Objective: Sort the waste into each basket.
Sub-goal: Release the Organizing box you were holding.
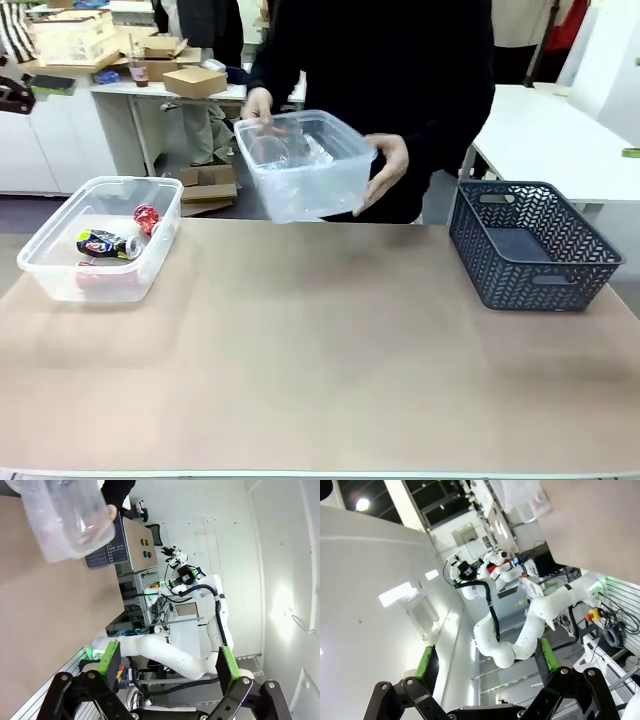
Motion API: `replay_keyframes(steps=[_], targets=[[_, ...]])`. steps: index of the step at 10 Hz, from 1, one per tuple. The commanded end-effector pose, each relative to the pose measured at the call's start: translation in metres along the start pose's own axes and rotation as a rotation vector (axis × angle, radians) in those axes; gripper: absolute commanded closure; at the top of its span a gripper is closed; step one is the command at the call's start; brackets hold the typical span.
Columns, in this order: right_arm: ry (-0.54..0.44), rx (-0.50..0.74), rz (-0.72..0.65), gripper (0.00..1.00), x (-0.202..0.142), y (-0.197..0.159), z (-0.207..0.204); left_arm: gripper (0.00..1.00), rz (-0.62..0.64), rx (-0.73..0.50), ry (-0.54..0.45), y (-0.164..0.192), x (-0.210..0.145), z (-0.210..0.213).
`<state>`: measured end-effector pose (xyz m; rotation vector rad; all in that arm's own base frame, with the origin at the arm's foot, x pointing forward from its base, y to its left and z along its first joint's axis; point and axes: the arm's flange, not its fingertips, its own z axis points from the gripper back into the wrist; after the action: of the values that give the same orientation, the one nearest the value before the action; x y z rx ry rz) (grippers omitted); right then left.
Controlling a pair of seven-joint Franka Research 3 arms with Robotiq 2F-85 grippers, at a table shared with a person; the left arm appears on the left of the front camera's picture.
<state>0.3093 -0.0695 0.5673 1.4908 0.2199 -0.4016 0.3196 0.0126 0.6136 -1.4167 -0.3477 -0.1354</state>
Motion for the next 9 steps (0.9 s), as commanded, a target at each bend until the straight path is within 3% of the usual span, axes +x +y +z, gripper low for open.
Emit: replay_keyframes(steps=[1,9], targets=[[0.01,-0.012,0.019,0.0,0.0001,-0.0006,0.0066,0.0,-0.028,-0.019,0.001,-0.0001,0.0013,0.0022],[0.01,-0.012,0.019,0.0,0.0001,-0.0006,0.0066,0.0,-0.028,-0.019,0.001,-0.0001,0.0013,0.0022]])
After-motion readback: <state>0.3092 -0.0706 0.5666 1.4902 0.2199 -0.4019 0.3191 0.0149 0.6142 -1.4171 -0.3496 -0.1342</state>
